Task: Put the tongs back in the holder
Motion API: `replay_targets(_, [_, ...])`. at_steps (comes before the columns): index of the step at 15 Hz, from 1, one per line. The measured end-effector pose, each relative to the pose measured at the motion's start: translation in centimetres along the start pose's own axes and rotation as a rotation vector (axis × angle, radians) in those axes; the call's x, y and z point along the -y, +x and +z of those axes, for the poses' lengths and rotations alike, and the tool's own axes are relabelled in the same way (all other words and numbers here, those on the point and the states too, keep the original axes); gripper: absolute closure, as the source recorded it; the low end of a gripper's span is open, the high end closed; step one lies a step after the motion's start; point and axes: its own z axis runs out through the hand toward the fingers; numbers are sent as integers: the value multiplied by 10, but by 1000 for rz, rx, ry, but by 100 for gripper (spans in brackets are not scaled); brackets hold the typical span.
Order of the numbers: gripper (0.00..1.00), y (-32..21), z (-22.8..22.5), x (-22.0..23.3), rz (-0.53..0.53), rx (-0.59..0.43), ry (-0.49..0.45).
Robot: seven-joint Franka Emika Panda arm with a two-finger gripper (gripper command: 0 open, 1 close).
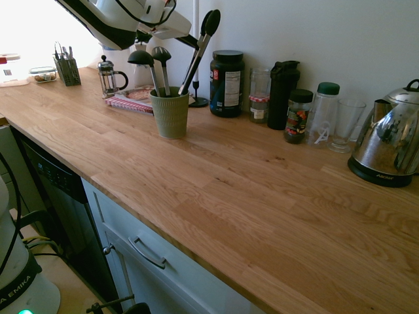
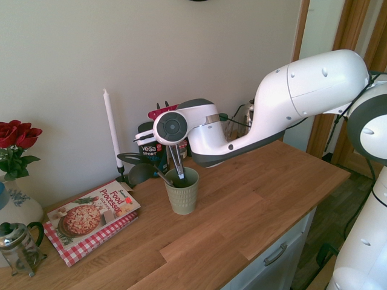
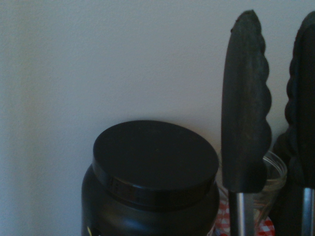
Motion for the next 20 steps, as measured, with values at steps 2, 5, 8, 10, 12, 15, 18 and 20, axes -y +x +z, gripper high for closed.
replay_targets(2, [0,-9,-1,-4,-11,10,-6])
replay_targets(5, [0,-13,4,-15,-20,14,-26])
replay_targets(8, [0,-15,5,-18,-24,17,-32])
replay_targets(10, [0,-16,6,-20,-23,19,-35])
replay_targets(12, [0,-14,4,-19,-20,18,-34])
replay_targets(15, [0,-5,-3,-18,11,25,-34])
replay_targets(18, [0,27,-34,-8,63,73,-30])
replay_targets(20, [0,48,-50,-11,70,164,-84])
